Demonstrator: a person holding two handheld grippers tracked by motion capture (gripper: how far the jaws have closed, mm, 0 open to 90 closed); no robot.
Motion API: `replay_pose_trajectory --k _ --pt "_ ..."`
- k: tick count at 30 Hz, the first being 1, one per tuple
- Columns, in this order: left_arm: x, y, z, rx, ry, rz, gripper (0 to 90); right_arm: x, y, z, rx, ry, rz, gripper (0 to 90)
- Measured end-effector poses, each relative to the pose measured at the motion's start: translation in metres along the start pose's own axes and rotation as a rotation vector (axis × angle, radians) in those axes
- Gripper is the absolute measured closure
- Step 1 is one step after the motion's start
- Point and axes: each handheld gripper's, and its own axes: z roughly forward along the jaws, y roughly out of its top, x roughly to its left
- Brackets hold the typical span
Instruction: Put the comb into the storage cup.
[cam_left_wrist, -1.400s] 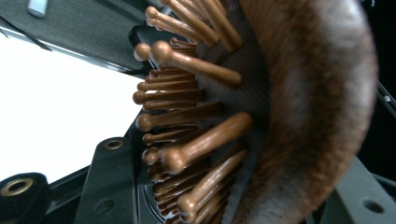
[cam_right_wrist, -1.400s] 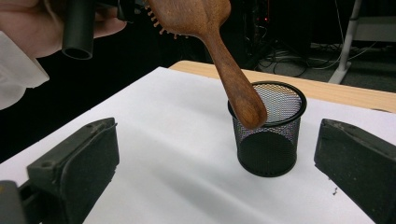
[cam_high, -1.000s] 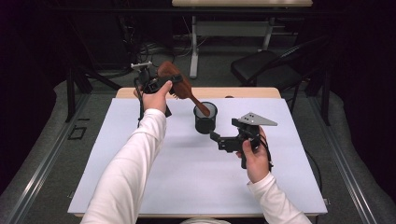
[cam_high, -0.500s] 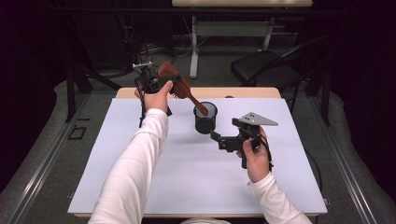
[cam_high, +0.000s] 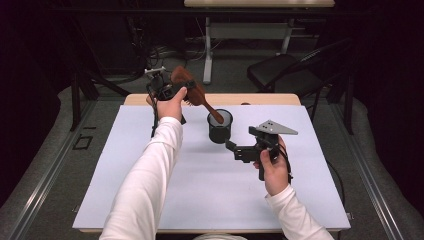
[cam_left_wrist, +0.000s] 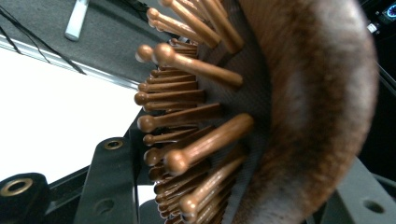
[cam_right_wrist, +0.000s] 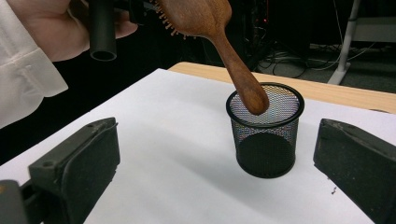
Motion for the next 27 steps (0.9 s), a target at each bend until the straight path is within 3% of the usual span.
replay_pose_trajectory --k 27 --pt "-0.01 -0.013 0.014 0.001 0.012 0.03 47.8 -0.001 0.001 -0.001 -0.002 0.001 0.007 1.3"
